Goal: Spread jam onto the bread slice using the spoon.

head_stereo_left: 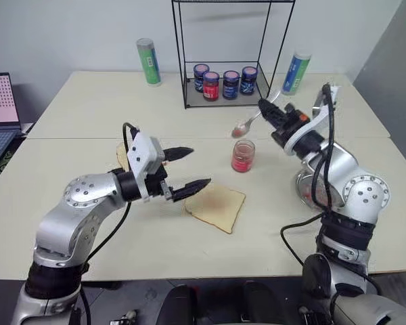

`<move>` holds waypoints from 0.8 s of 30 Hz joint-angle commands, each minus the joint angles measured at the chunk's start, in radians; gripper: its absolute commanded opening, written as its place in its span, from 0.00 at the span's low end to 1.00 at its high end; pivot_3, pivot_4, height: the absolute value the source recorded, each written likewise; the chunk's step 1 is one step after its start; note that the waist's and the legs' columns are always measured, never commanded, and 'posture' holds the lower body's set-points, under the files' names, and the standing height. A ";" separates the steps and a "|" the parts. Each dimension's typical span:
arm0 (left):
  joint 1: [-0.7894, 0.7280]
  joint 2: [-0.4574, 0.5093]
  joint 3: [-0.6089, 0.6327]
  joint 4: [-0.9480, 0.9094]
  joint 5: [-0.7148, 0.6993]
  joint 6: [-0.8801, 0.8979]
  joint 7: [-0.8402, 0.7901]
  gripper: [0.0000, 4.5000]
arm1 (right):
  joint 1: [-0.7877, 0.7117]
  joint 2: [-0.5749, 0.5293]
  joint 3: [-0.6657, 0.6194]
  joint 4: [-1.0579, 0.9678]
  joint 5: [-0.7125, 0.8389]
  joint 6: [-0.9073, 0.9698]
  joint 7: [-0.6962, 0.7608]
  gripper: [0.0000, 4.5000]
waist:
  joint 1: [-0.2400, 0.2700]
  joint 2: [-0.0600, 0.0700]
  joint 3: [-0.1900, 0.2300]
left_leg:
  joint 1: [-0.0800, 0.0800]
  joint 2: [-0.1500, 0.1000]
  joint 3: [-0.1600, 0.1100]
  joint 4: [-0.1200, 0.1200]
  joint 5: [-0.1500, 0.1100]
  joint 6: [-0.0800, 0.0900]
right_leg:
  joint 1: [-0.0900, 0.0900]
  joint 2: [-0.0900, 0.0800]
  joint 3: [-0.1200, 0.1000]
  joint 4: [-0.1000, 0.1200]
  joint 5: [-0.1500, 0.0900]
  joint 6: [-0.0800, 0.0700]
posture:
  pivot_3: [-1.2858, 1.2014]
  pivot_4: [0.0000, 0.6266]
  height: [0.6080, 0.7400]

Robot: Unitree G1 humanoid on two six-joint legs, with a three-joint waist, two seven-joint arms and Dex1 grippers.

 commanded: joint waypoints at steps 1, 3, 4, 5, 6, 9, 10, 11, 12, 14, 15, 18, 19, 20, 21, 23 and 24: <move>0.154 0.009 0.098 -0.153 -0.067 0.021 0.036 1.00 | 0.023 -0.029 0.123 -0.110 -0.067 -0.027 0.095 0.01 | 0.002 0.000 0.000 | 0.000 0.000 0.000 0.000 0.000 0.000 | 0.000 0.000 0.000 0.000 0.000 0.000 | 0.52 0.24 1.00; 0.257 0.001 0.116 -0.202 -0.058 0.006 0.049 1.00 | 0.047 -0.031 0.163 -0.125 -0.100 -0.049 0.124 0.01 | 0.006 0.000 0.000 | 0.000 0.000 -0.001 0.000 0.000 0.000 | 0.000 0.000 -0.001 0.000 0.000 0.000 | 0.52 0.24 1.00; 0.286 0.001 0.118 -0.214 -0.051 -0.002 0.053 1.00 | 0.055 -0.031 0.174 -0.128 -0.111 -0.057 0.134 0.01 | 0.007 0.000 0.000 | 0.000 0.000 -0.001 0.000 0.000 0.000 | 0.000 0.000 -0.001 0.000 0.000 0.000 | 0.52 0.24 1.00; 0.331 -0.011 0.123 -0.233 -0.046 -0.011 0.067 1.00 | 0.071 -0.045 0.203 -0.138 -0.144 -0.069 0.163 0.01 | 0.009 0.000 0.000 | 0.000 0.000 -0.001 0.000 0.000 0.000 | 0.001 0.000 -0.001 0.000 0.000 0.000 | 0.52 0.24 1.00; 0.365 -0.020 0.126 -0.247 -0.041 -0.019 0.078 1.00 | 0.084 -0.059 0.227 -0.147 -0.172 -0.080 0.189 0.01 | 0.012 0.000 0.000 | 0.000 0.000 -0.001 0.001 0.000 0.000 | 0.001 -0.001 -0.001 0.000 0.000 0.000 | 0.52 0.24 1.00; 0.466 -0.034 0.135 -0.267 -0.020 -0.053 0.085 1.00 | 0.122 -0.127 0.329 -0.182 -0.297 -0.137 0.289 0.01 | 0.013 -0.001 0.000 | 0.000 -0.002 -0.001 0.001 0.000 0.000 | 0.002 -0.003 -0.002 -0.002 -0.001 0.001 | 0.52 0.24 1.00; 0.482 -0.035 0.138 -0.268 -0.019 -0.060 0.087 1.00 | 0.129 -0.137 0.345 -0.187 -0.321 -0.153 0.307 0.01 | 0.013 -0.001 0.000 | 0.000 -0.002 -0.001 0.001 0.000 0.000 | 0.002 -0.003 -0.002 -0.002 -0.001 0.001 | 0.52 0.24 1.00; 0.495 -0.035 0.142 -0.265 -0.018 -0.068 0.090 1.00 | 0.137 -0.147 0.363 -0.192 -0.347 -0.170 0.328 0.01 | 0.012 -0.001 0.000 | 0.000 -0.002 -0.001 0.001 0.000 0.000 | 0.002 -0.003 -0.002 -0.003 -0.001 0.001 | 0.52 0.24 1.00; 0.506 -0.035 0.145 -0.259 -0.015 -0.079 0.089 1.00 | 0.143 -0.159 0.383 -0.198 -0.377 -0.187 0.350 0.01 | 0.012 -0.001 0.000 | 0.000 -0.002 -0.001 0.001 0.000 0.000 | 0.002 -0.003 -0.002 -0.003 -0.001 0.001 | 0.52 0.24 1.00; 0.517 -0.034 0.147 -0.250 -0.010 -0.092 0.089 1.00 | 0.155 -0.175 0.411 -0.207 -0.419 -0.213 0.386 0.01 | 0.011 -0.001 0.000 | 0.000 -0.002 -0.001 0.001 0.000 0.000 | 0.001 -0.003 -0.002 -0.003 -0.002 0.001 | 0.52 0.24 1.00; 0.517 -0.033 0.145 -0.246 -0.009 -0.097 0.089 1.00 | 0.159 -0.174 0.414 -0.207 -0.427 -0.220 0.393 0.01 | 0.011 -0.001 0.000 | 0.000 -0.002 -0.001 0.001 0.000 0.000 | 0.001 -0.003 -0.002 -0.003 -0.002 0.000 | 0.52 0.24 1.00; 0.503 -0.029 0.138 -0.233 -0.008 -0.106 0.089 1.00 | 0.169 -0.171 0.423 -0.209 -0.455 -0.235 0.414 0.01 | 0.011 -0.001 0.000 | 0.000 -0.002 -0.001 0.001 0.000 0.000 | 0.002 -0.003 -0.002 -0.003 -0.002 0.000 | 0.52 0.24 1.00; 0.499 -0.028 0.136 -0.230 -0.009 -0.108 0.089 1.00 | 0.171 -0.170 0.425 -0.210 -0.463 -0.237 0.420 0.01 | 0.011 -0.001 0.000 | 0.000 -0.002 -0.001 0.001 0.000 0.000 | 0.002 -0.003 -0.002 -0.003 -0.002 0.000 | 0.52 0.24 1.00; 0.493 -0.026 0.132 -0.226 -0.008 -0.111 0.087 1.00 | 0.174 -0.168 0.427 -0.214 -0.466 -0.236 0.424 0.01 | 0.011 -0.001 0.001 | 0.000 -0.002 -0.001 0.001 0.000 0.000 | 0.002 -0.003 -0.002 -0.003 -0.002 0.000 | 0.52 0.24 1.00; 0.488 -0.024 0.129 -0.224 -0.008 -0.112 0.086 1.00 | 0.178 -0.164 0.425 -0.216 -0.465 -0.232 0.426 0.01 | 0.011 -0.001 0.001 | 0.000 -0.002 -0.001 0.001 0.000 0.000 | 0.002 -0.003 -0.002 -0.003 -0.002 0.000 | 0.52 0.24 1.00; 0.479 -0.023 0.124 -0.221 -0.009 -0.112 0.086 1.00 | 0.187 -0.156 0.423 -0.218 -0.465 -0.226 0.430 0.01 | 0.011 -0.001 0.001 | 0.000 -0.002 -0.001 0.001 0.000 0.000 | 0.001 -0.003 -0.002 -0.003 -0.002 0.000 | 0.52 0.24 1.00; 0.477 -0.022 0.123 -0.221 -0.009 -0.111 0.086 1.00 | 0.189 -0.153 0.422 -0.218 -0.468 -0.224 0.432 0.01 | 0.011 -0.001 0.001 | 0.000 -0.002 -0.001 0.001 0.000 0.000 | 0.002 -0.003 -0.002 -0.002 -0.002 0.000 | 0.52 0.24 1.00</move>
